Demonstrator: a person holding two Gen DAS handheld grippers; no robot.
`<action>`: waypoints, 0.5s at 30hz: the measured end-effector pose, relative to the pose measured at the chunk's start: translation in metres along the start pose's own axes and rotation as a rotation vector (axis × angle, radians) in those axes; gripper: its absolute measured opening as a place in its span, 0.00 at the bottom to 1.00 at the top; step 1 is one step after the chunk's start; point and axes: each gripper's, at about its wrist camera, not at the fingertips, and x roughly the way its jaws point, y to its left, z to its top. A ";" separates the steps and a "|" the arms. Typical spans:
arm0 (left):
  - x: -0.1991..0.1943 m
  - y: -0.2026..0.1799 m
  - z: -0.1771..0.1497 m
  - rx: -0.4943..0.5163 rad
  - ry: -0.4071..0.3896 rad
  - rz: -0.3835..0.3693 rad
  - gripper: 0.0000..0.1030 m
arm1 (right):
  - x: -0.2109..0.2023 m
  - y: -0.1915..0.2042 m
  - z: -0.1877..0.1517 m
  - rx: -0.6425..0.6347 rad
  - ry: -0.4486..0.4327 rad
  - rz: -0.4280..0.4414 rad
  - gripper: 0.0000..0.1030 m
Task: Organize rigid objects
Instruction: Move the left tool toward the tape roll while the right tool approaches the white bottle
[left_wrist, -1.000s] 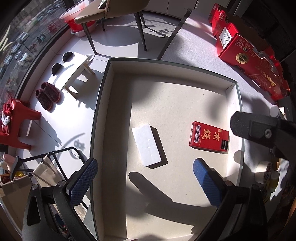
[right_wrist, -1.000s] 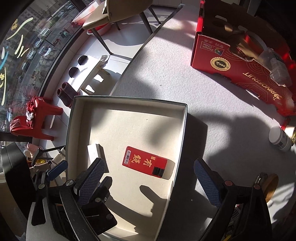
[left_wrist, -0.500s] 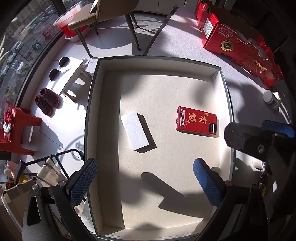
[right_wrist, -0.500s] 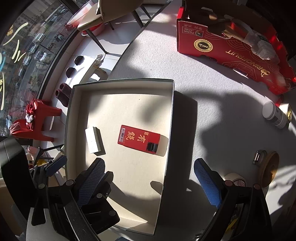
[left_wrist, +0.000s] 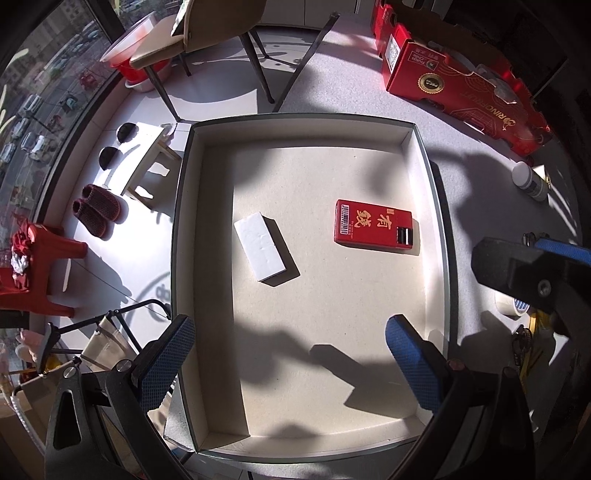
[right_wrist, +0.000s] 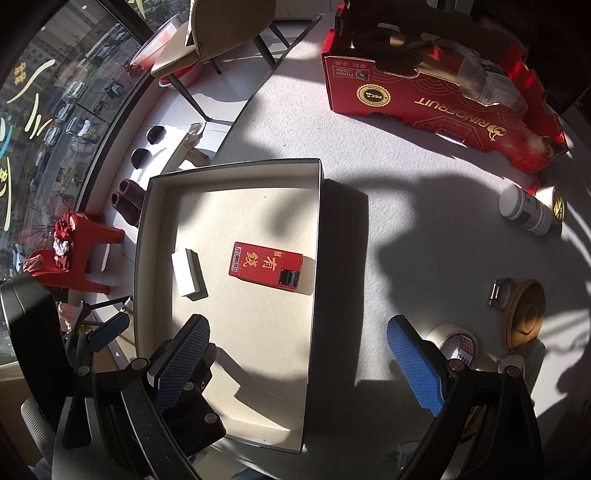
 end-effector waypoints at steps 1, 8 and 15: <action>-0.001 -0.005 -0.001 0.012 0.004 -0.003 1.00 | -0.001 -0.007 -0.005 0.013 0.003 0.001 0.95; -0.007 -0.073 -0.003 0.162 0.019 -0.037 1.00 | -0.015 -0.082 -0.057 0.170 0.006 -0.035 0.95; -0.015 -0.173 -0.010 0.364 0.014 -0.082 1.00 | -0.046 -0.189 -0.121 0.491 -0.067 -0.044 0.95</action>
